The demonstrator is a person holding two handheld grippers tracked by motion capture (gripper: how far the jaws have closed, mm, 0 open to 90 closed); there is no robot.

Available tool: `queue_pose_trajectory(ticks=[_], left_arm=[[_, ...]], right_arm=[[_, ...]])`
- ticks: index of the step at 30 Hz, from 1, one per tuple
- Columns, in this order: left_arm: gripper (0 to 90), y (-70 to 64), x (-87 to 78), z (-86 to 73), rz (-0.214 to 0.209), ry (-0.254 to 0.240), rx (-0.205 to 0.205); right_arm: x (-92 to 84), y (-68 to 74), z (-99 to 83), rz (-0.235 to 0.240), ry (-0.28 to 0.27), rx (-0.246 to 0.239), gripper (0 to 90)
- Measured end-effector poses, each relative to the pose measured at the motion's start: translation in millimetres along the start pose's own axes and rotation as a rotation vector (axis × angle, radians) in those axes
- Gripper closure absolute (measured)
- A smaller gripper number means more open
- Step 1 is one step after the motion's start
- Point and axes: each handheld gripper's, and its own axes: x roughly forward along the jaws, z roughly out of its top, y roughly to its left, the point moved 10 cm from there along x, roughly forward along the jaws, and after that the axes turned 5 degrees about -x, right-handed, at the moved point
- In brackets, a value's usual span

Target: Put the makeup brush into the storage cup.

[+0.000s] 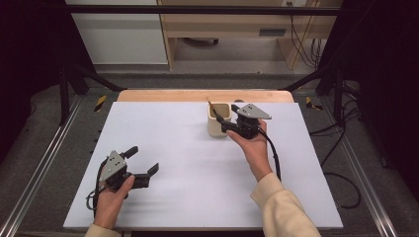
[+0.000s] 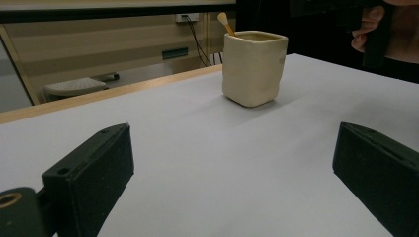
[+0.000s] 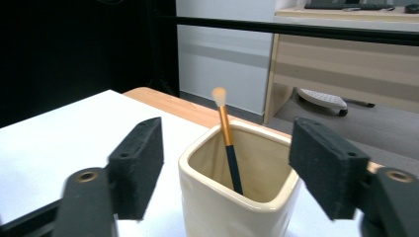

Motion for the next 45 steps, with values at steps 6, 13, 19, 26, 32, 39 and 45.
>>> queue_pose_trajectory(ticks=[6,13,19,26,32,39,45], left_arm=[[1.7,-0.1,0.2,0.0,0.0,0.0,0.001],[1.6,0.6,0.2,-0.1,0.001,0.0,0.0],[1.6,0.9,0.5,-0.6,0.002,0.003,0.001],[1.6,1.1,-0.3,-0.4,0.002,0.001,0.0],[1.5,3.0,-1.8,0.4,0.007,-0.004,-0.003],[1.4,1.8,-1.1,0.0,0.005,-0.001,0.003],[1.3,2.5,-1.4,0.0,0.005,-0.001,0.001]], right_arm=[[-3.3,0.2,0.9,-0.015,0.02,-0.011,22.1],[-9.5,-0.3,3.0,-0.005,0.043,0.016,13.2],[-16.6,0.7,6.8,0.012,0.049,0.063,8.9],[-26.9,1.5,11.2,0.022,0.059,0.059,6.4],[-35.4,1.4,14.5,0.022,0.061,0.039,6.2],[-52.2,3.9,19.3,0.033,0.055,0.02,6.1],[-63.8,2.7,22.2,0.036,0.046,0.013,6.2]])
